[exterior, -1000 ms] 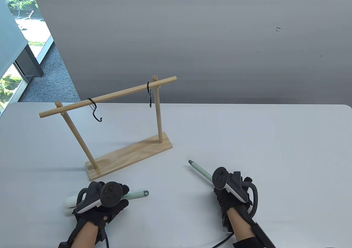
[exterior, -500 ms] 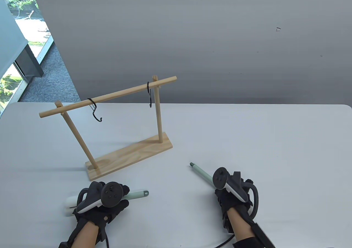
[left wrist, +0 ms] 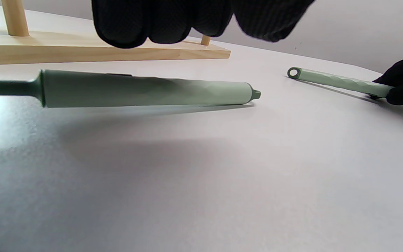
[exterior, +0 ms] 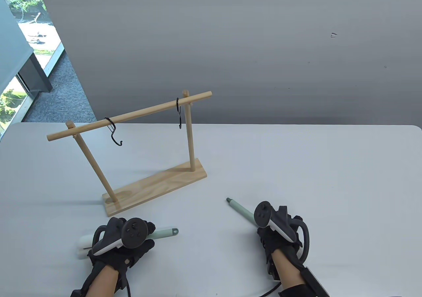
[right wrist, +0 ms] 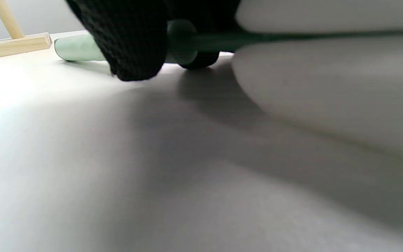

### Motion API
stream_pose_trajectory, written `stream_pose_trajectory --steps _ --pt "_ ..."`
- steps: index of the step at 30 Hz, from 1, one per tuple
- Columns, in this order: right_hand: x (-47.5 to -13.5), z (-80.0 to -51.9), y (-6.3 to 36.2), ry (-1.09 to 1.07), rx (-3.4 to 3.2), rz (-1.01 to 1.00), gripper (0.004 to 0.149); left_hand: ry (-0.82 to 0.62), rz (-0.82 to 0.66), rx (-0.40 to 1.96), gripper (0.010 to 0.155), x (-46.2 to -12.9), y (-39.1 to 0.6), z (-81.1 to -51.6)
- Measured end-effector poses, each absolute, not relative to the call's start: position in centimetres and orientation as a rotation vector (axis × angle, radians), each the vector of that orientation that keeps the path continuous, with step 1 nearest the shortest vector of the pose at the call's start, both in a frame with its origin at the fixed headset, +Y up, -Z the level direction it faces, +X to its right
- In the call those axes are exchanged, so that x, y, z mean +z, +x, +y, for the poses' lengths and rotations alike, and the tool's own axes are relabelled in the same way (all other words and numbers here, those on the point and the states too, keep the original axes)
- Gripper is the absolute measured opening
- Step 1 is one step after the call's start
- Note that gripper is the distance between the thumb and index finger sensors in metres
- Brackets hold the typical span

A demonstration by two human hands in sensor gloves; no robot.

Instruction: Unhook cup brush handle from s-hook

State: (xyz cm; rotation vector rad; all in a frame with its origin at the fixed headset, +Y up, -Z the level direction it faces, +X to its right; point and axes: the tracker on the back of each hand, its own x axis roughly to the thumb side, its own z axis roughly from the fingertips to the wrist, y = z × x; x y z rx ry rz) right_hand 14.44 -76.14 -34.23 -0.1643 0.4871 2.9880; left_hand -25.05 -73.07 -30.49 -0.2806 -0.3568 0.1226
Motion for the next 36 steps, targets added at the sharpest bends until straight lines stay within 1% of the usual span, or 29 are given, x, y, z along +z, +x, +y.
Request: stream_pose_trajectory --steps 11,18,25,30,33,36 --pt "-34.3 -76.3 14.4 -0.156 2.982 0.486 0.054 -0.282 -0.356 0.121 0.057 -30.5 -25.0 -73.1" --pt "-34.2 -75.7 14.5 -0.140 2.968 0.444 0.053 -0.276 -0.356 0.119 0.057 -30.5 -25.0 -73.1" --pt "-33.6 -73.9 14.5 -0.065 2.942 0.313 0.052 -0.240 -0.363 0.107 0.058 -30.3 -24.7 -72.6" --pt "-33.2 -72.4 14.1 0.009 2.933 0.186 0.052 -0.174 -0.373 0.093 0.059 -30.1 -24.1 -72.3" --pt "-32.5 -71.8 13.7 0.059 2.945 0.110 0.054 -0.155 -0.381 0.078 0.061 -30.0 -23.7 -72.4" --pt "-31.4 -71.1 13.5 0.114 2.963 0.027 0.060 -0.115 -0.397 0.068 0.064 -29.9 -23.2 -72.4"
